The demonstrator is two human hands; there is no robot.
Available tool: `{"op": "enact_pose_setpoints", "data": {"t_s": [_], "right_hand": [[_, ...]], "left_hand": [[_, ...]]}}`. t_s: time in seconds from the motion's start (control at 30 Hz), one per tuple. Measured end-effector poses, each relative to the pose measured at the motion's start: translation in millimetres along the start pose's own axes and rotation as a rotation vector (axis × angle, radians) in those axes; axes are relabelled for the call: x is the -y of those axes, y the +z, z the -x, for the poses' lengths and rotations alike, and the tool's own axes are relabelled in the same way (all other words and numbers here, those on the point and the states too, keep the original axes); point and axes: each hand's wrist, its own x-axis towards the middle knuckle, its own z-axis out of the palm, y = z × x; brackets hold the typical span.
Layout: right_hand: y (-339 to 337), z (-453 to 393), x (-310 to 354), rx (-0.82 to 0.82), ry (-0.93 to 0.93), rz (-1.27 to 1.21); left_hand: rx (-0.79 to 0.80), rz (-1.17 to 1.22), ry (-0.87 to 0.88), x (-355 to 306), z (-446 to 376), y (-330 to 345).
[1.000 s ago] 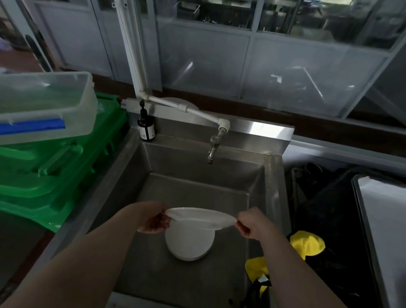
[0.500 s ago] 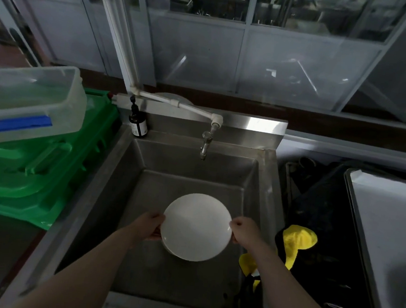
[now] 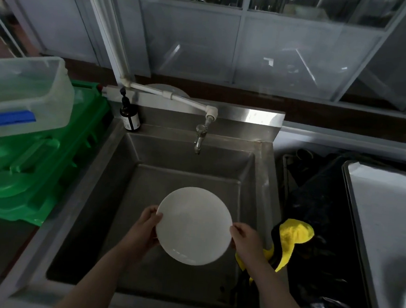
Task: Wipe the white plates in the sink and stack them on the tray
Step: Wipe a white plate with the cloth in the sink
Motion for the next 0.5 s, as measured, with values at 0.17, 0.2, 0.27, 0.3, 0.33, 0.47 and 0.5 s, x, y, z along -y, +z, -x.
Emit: {"op": "enact_pose_setpoints", "data": {"t_s": [0.17,0.2,0.27,0.3,0.33,0.47,0.5], "right_hand": [[-7,5,6,0.043,0.005,-0.061],[-8,5,7,0.055,0.002,-0.052],[-10,2,8,0.073,0.008,-0.028],[-10,0,8,0.086,0.016,-0.021],[-11,-1,8,0.106,0.026,-0.013],[-16,-10,-5,0.138,0.022,0.172],[-18,-11,-10,0.136,-0.007,0.284]], "left_hand": [[0.108,0.138,-0.006,-6,14,-2],[0.107,0.145,-0.002,-5,15,-3],[0.105,0.152,0.003,-4,17,-5],[0.111,0.153,0.006,-3,18,-6],[0.118,0.145,0.009,-3,19,-7],[0.080,0.113,0.016,2,21,-9],[0.062,0.117,0.016,4,20,-10]]}}
